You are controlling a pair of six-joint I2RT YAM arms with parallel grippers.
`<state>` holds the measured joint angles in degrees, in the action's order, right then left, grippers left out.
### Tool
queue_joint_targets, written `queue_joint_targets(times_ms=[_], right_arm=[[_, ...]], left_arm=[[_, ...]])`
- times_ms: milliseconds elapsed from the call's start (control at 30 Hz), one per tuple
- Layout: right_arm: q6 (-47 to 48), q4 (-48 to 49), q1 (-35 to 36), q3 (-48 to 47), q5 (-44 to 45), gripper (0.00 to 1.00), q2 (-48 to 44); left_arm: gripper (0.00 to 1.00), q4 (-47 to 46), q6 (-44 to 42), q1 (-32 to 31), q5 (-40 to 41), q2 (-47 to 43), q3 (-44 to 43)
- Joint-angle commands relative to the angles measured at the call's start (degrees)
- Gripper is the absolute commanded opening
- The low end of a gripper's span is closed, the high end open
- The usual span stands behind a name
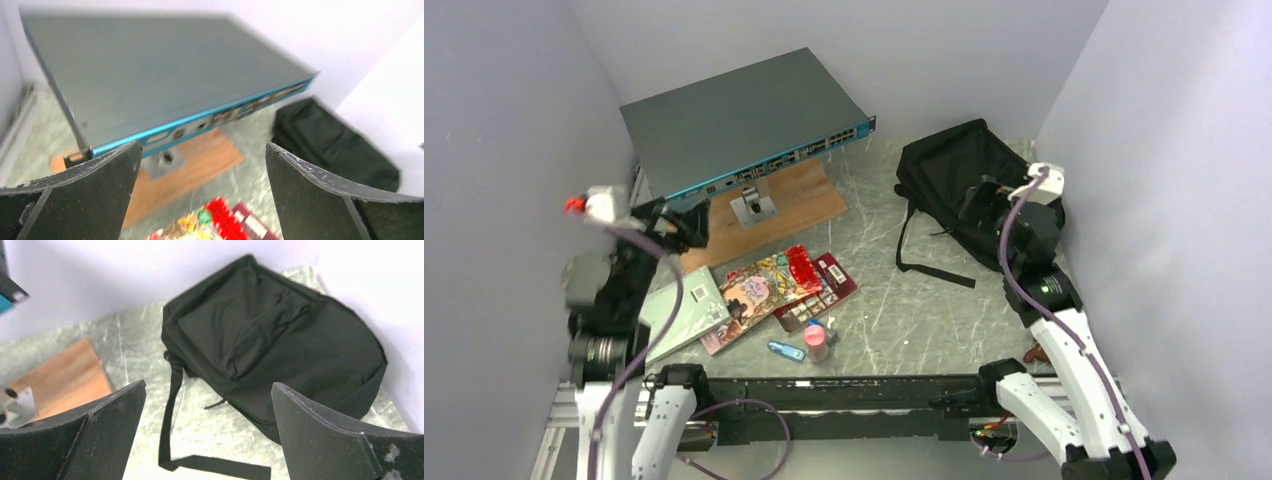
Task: Pack the student bag
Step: Move the student bag to the center of the board.
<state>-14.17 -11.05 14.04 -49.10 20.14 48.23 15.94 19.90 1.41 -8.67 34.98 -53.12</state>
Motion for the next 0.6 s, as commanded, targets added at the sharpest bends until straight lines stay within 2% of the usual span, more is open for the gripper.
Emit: queue_joint_targets(times_ms=[0, 267, 567], right_arm=[[-2.7, -2.2, -0.1, -0.1, 4.9, 1.0, -3.8], [-3.7, -2.6, 0.0, 1.6, 7.0, 1.0, -3.8], [-8.5, -6.1, -0.2, 0.4, 5.8, 1.0, 4.0]], left_arm=[[0.99, -6.1, 1.9, -0.5, -8.0, -8.9, -2.9], [0.99, -3.3, -0.2, -2.8, -12.2, -8.3, -7.5], [0.99, -10.8, 2.0, -3.0, -28.3, -7.0, -3.9]])
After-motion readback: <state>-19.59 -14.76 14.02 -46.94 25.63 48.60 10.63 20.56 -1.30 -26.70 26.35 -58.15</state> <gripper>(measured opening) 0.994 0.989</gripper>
